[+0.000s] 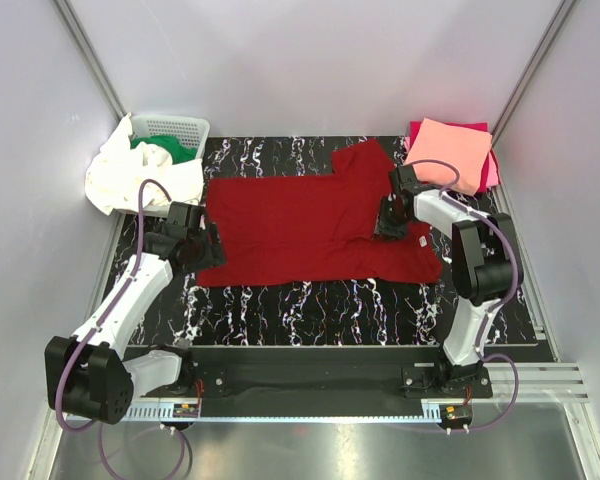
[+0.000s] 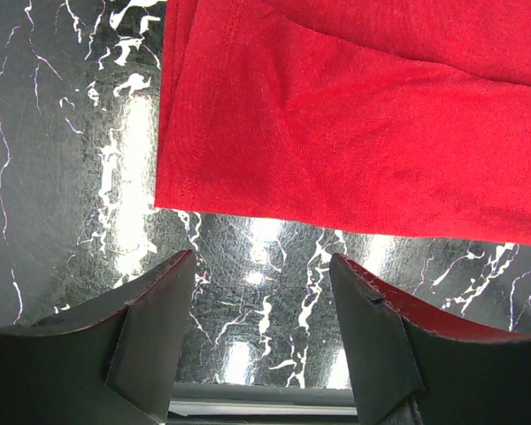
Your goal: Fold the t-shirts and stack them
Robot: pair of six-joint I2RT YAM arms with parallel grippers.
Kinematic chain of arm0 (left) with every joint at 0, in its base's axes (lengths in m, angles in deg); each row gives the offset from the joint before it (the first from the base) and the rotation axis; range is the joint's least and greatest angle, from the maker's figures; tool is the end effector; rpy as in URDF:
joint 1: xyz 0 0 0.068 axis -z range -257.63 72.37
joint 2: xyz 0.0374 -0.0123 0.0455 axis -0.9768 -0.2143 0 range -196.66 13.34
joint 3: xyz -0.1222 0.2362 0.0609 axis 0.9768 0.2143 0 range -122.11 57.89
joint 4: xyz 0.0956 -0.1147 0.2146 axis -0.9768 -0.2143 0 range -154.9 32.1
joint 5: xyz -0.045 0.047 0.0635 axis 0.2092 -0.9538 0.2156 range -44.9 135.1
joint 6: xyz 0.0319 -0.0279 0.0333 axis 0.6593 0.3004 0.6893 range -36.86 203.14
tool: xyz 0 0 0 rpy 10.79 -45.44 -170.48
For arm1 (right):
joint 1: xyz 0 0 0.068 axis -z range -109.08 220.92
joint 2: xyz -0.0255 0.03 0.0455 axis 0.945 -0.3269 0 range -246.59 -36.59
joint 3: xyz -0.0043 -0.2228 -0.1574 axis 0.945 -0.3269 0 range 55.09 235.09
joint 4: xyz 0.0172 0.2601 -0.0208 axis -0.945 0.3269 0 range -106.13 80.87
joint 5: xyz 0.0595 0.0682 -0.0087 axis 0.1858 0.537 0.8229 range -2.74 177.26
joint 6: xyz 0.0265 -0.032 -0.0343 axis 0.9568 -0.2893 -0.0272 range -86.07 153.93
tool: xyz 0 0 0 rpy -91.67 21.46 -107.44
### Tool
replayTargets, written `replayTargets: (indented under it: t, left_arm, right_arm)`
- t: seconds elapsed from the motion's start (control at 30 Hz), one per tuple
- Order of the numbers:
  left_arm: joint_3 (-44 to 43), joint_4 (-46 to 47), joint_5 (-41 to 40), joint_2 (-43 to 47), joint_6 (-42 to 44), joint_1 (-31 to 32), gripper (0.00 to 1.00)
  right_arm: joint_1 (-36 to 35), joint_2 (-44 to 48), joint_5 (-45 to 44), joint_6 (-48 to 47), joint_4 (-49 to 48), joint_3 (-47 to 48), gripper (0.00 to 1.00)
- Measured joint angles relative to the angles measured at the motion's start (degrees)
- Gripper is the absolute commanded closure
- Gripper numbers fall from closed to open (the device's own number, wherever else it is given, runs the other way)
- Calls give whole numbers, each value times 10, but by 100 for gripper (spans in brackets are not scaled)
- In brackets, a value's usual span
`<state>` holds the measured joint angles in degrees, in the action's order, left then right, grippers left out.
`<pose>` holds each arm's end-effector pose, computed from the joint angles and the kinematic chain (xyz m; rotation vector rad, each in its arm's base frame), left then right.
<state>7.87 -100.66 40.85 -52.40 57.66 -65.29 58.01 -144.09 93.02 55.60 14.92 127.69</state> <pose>0.2164 -0.0446 0.2523 -0.3238 2.5738 -0.1461 0.3689 0.0882 0.1745 0.1808 2.7484 0.3066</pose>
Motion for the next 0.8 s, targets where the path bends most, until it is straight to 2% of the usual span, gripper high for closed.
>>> replayTargets:
  t: [0.27, 0.43, 0.63, 0.73, 0.77, 0.8]
  left_arm:
    - [0, 0, 0, 0, 0, 0, 33]
    - [0, 0, 0, 0, 0, 0, 33]
    - [0, 0, 0, 0, 0, 0, 33]
    - [0, 0, 0, 0, 0, 0, 33]
    - [0, 0, 0, 0, 0, 0, 33]
    - [0, 0, 0, 0, 0, 0, 33]
  right_arm:
    - [0, -67, 14, 0, 7, 61, 61]
    - [0, -109, 20, 0, 16, 135, 61]
    - [-1, -178, 71, 10, 16, 239, 61]
    - [-1, -210, 121, 16, 4, 279, 55]
    - [-1, -216, 134, 15, 3, 288, 50]
    - [-1, -218, 140, 11, 2, 292, 39]
